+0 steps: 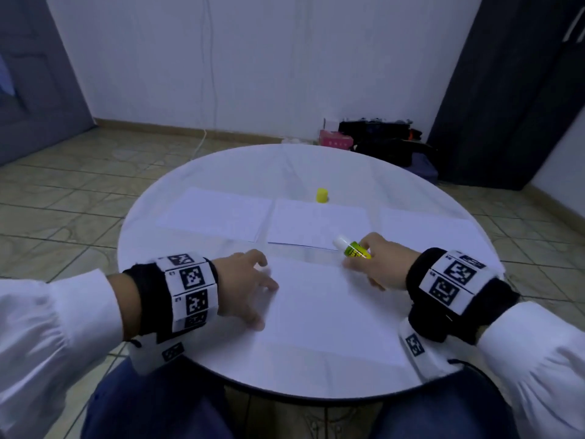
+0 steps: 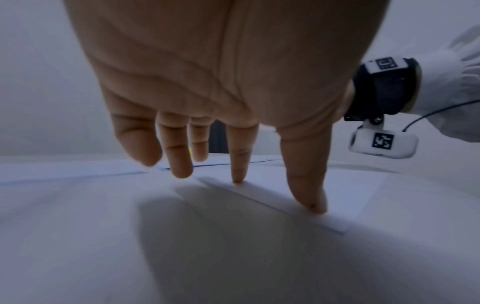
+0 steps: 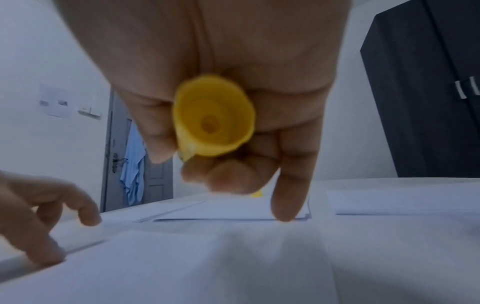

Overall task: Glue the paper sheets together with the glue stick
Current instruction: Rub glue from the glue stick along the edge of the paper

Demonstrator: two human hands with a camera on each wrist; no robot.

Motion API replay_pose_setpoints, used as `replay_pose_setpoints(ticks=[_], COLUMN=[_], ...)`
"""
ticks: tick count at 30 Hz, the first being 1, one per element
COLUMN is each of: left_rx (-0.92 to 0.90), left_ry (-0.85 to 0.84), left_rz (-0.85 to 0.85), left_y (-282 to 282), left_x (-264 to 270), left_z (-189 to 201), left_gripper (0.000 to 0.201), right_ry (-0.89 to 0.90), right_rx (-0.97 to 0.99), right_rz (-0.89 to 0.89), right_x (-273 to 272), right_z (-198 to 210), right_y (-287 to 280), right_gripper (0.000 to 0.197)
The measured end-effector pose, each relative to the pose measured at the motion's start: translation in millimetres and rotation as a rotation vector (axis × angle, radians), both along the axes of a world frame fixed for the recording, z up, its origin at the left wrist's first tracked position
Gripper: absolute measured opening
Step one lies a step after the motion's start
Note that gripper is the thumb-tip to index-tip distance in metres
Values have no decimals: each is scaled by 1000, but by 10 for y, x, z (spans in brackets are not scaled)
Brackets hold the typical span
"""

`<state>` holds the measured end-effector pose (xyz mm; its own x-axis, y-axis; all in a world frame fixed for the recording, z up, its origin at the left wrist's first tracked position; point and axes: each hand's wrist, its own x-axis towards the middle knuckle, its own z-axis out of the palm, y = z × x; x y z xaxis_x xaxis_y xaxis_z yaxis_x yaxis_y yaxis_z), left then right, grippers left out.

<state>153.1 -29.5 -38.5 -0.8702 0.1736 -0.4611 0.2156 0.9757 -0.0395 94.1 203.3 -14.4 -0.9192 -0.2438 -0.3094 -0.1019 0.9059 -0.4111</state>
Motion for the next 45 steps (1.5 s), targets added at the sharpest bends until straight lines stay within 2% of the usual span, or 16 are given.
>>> replay_pose_setpoints(ticks=[4, 10, 12, 14, 19, 24, 32, 42, 45], left_rx=[-74, -140, -133, -115, -101, -95, -69, -161, -131], left_ry=[-2, 35, 52, 59, 80, 92, 68, 82, 48], left_rz=[-141, -183, -181, -177, -179, -186, -173, -175, -105], left_y=[33, 111, 119, 113, 100, 96, 48, 108, 68], left_x=[-43, -110, -112, -112, -127, -150, -189, -295, -339], left_z=[10, 8, -6, -15, -43, -57, -61, -15, -59], left_gripper=[68, 60, 55, 55, 55, 59, 61, 77, 86], right_ry=[44, 213, 239, 258, 245, 257, 268, 291, 302], right_rx=[-152, -380, -327, -243, -157, -75, -32, 37, 52], right_rz=[-141, -92, -52, 0, 40, 98, 36, -156, -180], right_x=[-143, -187, -190, -226, -307, -309, -370, -395, -407], right_z=[26, 259, 247, 171, 5, -37, -43, -28, -26], right_y=[-41, -314, -484, -672, -1037, -1137, -777, 51, 181], right_gripper=[38, 10, 24, 30, 31, 32, 31, 29, 29])
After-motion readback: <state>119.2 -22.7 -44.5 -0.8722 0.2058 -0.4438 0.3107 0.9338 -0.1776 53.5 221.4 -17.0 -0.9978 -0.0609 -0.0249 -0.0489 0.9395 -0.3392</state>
